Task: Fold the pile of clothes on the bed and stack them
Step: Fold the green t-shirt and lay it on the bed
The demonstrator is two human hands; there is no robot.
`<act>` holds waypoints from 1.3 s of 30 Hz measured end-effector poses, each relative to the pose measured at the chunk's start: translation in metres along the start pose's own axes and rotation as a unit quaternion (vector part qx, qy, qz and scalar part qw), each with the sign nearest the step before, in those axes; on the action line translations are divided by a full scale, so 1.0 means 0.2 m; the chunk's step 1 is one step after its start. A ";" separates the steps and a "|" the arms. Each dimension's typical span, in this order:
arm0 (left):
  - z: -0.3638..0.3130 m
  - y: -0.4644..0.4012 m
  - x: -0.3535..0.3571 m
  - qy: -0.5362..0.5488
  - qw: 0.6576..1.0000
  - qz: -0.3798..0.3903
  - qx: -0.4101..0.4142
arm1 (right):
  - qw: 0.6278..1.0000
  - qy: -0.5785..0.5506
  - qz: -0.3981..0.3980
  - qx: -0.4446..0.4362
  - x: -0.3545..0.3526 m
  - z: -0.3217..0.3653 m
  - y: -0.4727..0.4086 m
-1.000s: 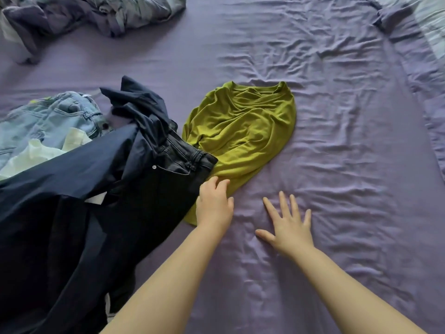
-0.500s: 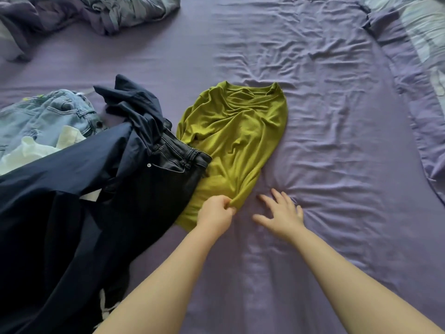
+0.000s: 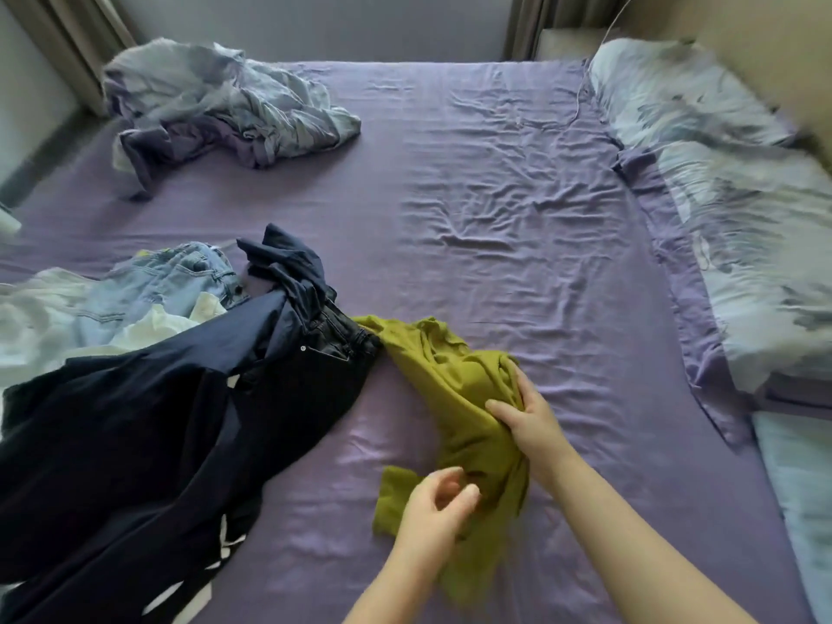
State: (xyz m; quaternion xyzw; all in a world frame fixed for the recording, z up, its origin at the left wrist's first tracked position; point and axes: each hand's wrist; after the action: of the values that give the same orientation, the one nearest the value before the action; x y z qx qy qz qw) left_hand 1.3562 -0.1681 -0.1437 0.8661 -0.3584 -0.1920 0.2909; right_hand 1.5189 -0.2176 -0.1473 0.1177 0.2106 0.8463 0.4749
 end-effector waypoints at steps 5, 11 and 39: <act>-0.53 0.07 -0.02 0.347 0.931 0.040 -0.107 | 0.984 0.091 0.084 -0.126 -0.07 0.34 0.36; -0.91 0.32 0.05 0.337 0.933 0.109 -0.058 | 0.952 0.166 0.130 -0.220 -0.27 0.64 0.79; -1.87 1.00 -0.13 -0.115 0.876 0.194 0.425 | 0.892 0.114 0.151 -0.410 -0.46 2.10 1.16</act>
State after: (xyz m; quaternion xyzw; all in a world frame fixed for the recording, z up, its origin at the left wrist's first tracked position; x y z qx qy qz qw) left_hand 1.4396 -0.1279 0.2712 0.7911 -0.5974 -0.0591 -0.1174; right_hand 1.5603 -0.2994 0.3328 -0.1544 -0.1227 0.9266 0.3203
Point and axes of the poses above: each hand's wrist, its own y-axis away from the middle knuckle, its own x-axis out of the palm, z = x × y, and after that the axes turned 6 degrees about -z, right-handed
